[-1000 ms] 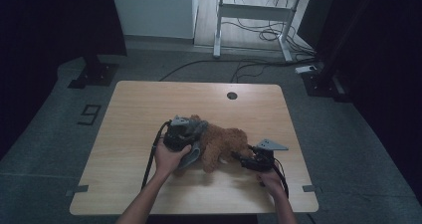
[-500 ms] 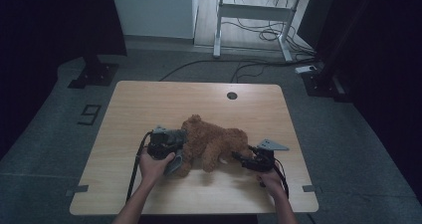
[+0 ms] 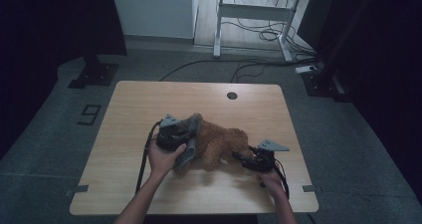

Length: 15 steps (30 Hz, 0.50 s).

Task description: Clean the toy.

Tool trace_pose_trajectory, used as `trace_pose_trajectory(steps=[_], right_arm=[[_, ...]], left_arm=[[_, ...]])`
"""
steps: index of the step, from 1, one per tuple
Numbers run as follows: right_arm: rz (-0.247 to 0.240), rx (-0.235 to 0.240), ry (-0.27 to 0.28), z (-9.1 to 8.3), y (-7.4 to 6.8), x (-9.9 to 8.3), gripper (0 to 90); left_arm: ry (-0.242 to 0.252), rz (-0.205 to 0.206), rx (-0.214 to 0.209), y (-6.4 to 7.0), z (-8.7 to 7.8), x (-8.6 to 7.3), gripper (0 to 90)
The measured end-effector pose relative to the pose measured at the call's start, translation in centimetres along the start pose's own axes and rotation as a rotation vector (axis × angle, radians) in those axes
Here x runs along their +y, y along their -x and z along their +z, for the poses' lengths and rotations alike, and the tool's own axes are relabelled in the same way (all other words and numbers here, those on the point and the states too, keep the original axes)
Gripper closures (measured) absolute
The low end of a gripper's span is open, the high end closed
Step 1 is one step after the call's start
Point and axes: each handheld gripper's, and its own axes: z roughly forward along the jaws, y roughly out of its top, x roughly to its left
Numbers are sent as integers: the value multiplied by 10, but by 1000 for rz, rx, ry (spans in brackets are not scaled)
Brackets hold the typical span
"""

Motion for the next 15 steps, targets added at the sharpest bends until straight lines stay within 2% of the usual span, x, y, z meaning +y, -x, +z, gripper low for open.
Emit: trace_pose_trajectory(steps=[3, 5, 7, 9, 12, 15], right_arm=[[0, 0, 1, 0, 0, 0, 394], [-1, -1, 2, 0, 0, 0, 394], [-2, -2, 4, 0, 0, 0, 393], [-5, -4, 6, 1, -1, 0, 393], [-11, -4, 8, 1, -2, 0, 392], [-11, -8, 9, 1, -2, 0, 391]], left_arm=[[-44, 52, 25, 10, 15, 2, 804], [-70, 69, 45, 11, 25, -2, 802], [-68, 54, 43, 7, 29, -8, 803], [-60, 26, 22, 2, 28, -11, 807], [-62, -9, -2, -3, 26, -12, 809], [-61, -24, -8, -6, 23, -11, 811]])
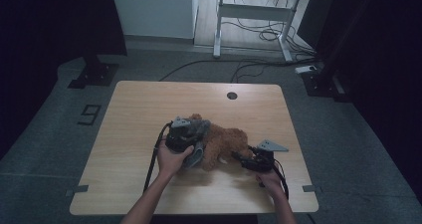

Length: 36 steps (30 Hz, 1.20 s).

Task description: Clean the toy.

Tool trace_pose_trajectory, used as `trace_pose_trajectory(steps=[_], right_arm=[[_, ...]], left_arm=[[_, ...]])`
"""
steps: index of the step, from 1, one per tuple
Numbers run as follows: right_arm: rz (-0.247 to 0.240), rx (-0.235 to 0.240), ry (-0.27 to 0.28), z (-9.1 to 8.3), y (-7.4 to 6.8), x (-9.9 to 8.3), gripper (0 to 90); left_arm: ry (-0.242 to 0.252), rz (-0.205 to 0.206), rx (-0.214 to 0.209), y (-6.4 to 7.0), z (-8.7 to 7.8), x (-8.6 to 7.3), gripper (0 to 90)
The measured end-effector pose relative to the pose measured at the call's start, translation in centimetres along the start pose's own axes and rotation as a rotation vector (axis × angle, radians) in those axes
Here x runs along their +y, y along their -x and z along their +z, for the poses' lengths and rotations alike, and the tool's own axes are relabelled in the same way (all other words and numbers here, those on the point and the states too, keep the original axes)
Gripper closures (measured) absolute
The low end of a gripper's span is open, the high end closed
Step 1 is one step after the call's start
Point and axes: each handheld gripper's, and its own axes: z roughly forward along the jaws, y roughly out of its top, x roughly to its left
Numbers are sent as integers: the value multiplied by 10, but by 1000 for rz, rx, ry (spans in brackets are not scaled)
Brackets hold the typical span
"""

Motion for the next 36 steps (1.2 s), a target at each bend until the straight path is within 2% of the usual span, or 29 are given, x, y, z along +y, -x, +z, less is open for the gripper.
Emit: trace_pose_trajectory(steps=[6, 12, 20, 25, 33, 36], right_arm=[[-3, -5, 10, 1, -1, -1, 375], [14, -27, 26, 2, -2, -3, 289], [48, -31, 41, 3, -1, -5, 274], [52, -29, 38, 3, 0, -5, 276], [43, -26, 21, 1, 0, -3, 281], [33, -29, 15, 1, 0, -3, 329]], left_arm=[[9, -12, -12, -4, 1, -6, 816], [12, -29, -37, -7, -1, -16, 818], [15, -74, -97, -15, -9, -38, 821], [11, -52, -78, -11, -9, -42, 825], [13, -42, -67, -12, -10, -46, 827], [5, -31, -54, -14, -12, -49, 827]])
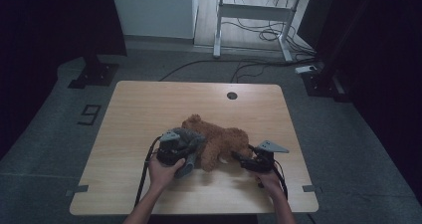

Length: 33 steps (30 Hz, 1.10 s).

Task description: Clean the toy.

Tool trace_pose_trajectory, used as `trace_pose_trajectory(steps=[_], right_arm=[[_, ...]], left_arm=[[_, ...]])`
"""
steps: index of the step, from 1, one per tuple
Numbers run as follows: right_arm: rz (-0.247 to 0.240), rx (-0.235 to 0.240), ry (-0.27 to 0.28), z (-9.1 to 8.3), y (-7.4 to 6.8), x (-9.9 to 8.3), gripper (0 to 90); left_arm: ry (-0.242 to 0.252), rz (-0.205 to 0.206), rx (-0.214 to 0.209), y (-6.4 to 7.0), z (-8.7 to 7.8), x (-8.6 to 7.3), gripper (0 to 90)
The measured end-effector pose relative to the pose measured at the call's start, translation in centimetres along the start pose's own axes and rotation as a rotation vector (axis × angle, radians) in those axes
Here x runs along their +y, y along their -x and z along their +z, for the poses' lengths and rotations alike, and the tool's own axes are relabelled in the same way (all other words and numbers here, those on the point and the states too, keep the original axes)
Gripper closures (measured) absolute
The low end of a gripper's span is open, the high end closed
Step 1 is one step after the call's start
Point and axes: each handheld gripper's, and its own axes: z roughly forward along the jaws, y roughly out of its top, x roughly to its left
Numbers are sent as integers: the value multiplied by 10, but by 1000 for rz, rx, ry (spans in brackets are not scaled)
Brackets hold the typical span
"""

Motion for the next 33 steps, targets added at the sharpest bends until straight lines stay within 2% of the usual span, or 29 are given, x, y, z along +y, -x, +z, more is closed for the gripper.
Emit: trace_pose_trajectory(steps=[6, 10, 14, 17, 19, 20, 23, 24, 26, 30, 33], right_arm=[[-13, 9, -8, 0, 1, 0, 379], [-17, 19, -12, 0, 2, 0, 390], [-16, 22, -12, 0, 2, 0, 391], [-10, 24, -9, 0, 2, 0, 396], [-2, 25, -7, 0, 3, 0, 400], [2, 25, -8, 0, 4, 0, 401], [7, 28, -8, 0, 5, 0, 405], [7, 28, -8, 0, 4, 0, 406], [9, 28, -6, 0, 4, 0, 407], [9, 25, -7, 0, 4, -1, 408], [7, 28, -7, 0, 4, -1, 408]], left_arm=[[-10, -6, 25, -8, -5, -6, 828], [-26, 9, 61, -12, -11, -7, 827], [-17, -12, 93, -19, -18, -11, 827], [6, -23, 96, -19, -26, -6, 824], [33, -5, 100, -11, -31, 4, 824], [45, 17, 97, -4, -33, 14, 824], [71, 74, 65, 18, -30, 36, 824], [79, 101, 50, 30, -26, 46, 823], [85, 141, 30, 47, -14, 61, 823], [63, 175, -19, 73, 22, 81, 823], [0, 199, -31, 88, 56, 84, 822]])
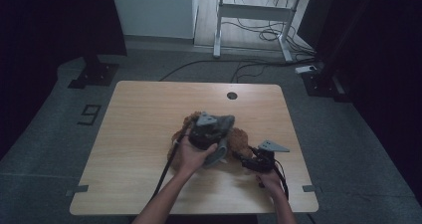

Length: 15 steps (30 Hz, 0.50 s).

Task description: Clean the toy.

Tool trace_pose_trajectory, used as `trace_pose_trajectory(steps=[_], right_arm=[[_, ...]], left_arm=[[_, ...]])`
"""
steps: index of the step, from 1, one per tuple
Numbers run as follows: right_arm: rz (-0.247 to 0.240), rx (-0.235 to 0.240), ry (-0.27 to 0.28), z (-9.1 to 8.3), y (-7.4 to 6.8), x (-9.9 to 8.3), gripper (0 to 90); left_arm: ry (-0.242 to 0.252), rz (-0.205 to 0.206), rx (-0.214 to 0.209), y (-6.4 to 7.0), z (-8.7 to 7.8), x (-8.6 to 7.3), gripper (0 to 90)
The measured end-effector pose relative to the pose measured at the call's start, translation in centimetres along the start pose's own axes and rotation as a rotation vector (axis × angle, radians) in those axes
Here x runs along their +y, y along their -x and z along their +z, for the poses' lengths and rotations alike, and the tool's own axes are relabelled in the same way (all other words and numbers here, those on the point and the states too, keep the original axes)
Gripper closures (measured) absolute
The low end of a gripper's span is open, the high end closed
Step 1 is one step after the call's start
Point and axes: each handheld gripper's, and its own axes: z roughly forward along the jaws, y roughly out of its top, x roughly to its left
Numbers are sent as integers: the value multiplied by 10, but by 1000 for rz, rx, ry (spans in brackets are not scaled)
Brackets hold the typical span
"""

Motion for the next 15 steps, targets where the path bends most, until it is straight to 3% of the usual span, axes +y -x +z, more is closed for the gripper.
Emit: trace_pose_trajectory(steps=[3, 5, 6, 9, 15], right_arm=[[0, 3, 0, 0, 1, 0, 408], [-5, -1, 0, 0, 1, 0, 408], [-3, -1, 0, 0, 1, 0, 408], [-1, 3, 1, 1, 1, 1, 409], [-8, 4, -2, 2, -1, 1, 409]], left_arm=[[-72, -21, -4, 0, 29, -10, 821], [-52, -58, -22, -6, 33, -18, 821], [-42, -83, -34, -11, 31, -20, 822], [-45, -73, 9, -17, 23, -21, 823], [-32, -80, 38, -27, 7, -26, 823]])
